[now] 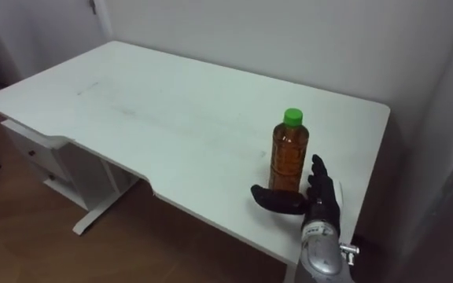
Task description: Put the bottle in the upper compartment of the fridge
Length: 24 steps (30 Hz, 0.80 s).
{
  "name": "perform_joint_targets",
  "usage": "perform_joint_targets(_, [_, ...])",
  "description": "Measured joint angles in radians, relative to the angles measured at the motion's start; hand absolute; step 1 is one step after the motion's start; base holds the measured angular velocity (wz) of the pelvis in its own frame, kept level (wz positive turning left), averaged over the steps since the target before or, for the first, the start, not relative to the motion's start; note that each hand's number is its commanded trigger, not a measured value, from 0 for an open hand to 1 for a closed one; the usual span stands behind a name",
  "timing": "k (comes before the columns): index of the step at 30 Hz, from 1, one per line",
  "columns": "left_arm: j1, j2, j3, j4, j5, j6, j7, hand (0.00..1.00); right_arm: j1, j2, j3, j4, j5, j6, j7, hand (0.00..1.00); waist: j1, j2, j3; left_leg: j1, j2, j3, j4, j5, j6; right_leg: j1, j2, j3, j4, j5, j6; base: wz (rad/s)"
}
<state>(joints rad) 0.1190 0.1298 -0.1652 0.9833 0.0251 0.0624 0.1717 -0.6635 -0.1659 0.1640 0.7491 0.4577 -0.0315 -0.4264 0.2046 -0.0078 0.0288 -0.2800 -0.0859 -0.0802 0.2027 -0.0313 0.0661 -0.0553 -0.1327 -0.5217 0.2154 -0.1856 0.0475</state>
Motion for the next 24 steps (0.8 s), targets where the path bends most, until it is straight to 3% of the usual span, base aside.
perform_joint_targets(7, [-0.037, 0.001, -0.019, 0.02, -0.081, -0.003, 0.015, 0.0, -0.033, -0.033, -0.002, 0.09, 0.011, -0.044, 0.0, 0.0, 0.048, -0.016, 0.0087, -0.011, 0.001, 0.004, -0.004, 0.016, 0.001, -0.037, -0.007, 0.015, 0.028, -0.007, -0.006, -0.04])
perform_joint_targets(16, [-0.035, 0.006, -0.02, 0.019, -0.113, -0.003, 0.016, 0.0, -0.045, -0.051, -0.002, 0.122, 0.003, -0.056, -0.025, 0.0, 0.059, -0.026, 0.0075, -0.041, 0.004, 0.002, 0.009, 0.023, -0.001, -0.07, -0.007, 0.016, 0.044, -0.016, -0.011, 0.01])
perform_joint_targets(20, [-0.041, 0.006, -0.039, 0.019, -0.114, -0.004, 0.027, 0.0, -0.049, -0.078, -0.002, 0.164, 0.001, -0.079, -0.058, 0.0, 0.081, -0.026, 0.0074, -0.043, 0.005, 0.001, 0.009, 0.022, -0.002, -0.072, -0.007, 0.016, 0.044, -0.017, -0.012, 0.0])
perform_joint_targets(24, [-0.039, 0.006, -0.055, 0.019, -0.133, -0.005, 0.043, 0.0, -0.074, -0.08, -0.002, 0.189, 0.003, -0.08, -0.084, 0.0, 0.093, -0.031, 0.0058, -0.042, 0.007, 0.009, 0.0, 0.024, -0.003, -0.081, -0.007, 0.028, 0.045, -0.016, -0.013, -0.07])
